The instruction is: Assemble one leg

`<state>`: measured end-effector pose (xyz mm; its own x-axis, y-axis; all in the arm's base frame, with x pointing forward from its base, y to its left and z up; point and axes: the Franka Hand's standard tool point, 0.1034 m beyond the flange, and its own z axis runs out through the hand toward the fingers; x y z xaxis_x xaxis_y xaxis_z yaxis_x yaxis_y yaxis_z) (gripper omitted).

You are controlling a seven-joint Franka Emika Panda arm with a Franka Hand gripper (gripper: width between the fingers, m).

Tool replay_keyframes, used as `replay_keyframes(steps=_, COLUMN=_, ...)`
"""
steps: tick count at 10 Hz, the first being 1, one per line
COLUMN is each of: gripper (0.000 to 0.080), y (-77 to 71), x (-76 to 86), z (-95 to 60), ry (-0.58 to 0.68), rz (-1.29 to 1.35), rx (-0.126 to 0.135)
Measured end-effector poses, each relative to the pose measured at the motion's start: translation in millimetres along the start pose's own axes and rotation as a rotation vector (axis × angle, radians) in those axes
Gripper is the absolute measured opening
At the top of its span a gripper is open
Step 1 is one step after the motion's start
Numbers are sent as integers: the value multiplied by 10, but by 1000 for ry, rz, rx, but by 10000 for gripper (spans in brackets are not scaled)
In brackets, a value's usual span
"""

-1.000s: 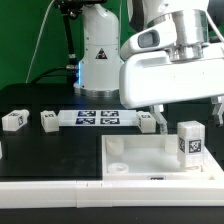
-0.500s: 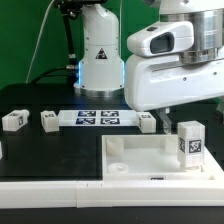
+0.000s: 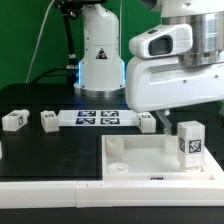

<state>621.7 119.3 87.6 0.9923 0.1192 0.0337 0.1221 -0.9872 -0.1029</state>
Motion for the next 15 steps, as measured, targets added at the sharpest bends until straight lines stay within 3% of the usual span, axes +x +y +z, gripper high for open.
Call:
replay_keyframes(steps=3, gripper=649, y=11, x=-7, z=18, ry=-3, rz=-8, rx=1)
replay_keyframes(steps=4, gripper=561, y=11, x=-7, z=18, ry=-3, rz=-8, rx=1)
replay_keyframes(steps=5, gripper=375, y=11, x=-7, z=18, ry=-3, rz=-8, rx=1)
replay_keyframes(steps=6, gripper=375, y=11, x=-7, z=17, ry=-3, rz=-8, rx=1)
replay_keyframes(steps=7, gripper=291, y=11, x=-7, z=18, ry=-3, rz=-8, rx=1)
replay_keyframes(steps=11, gripper=291, y=19, x=1, z=18, ry=12, rz=73, rx=2)
replay_keyframes(steps=15, gripper=292, y=10, x=10, z=28, ry=40, rz=656, rx=13)
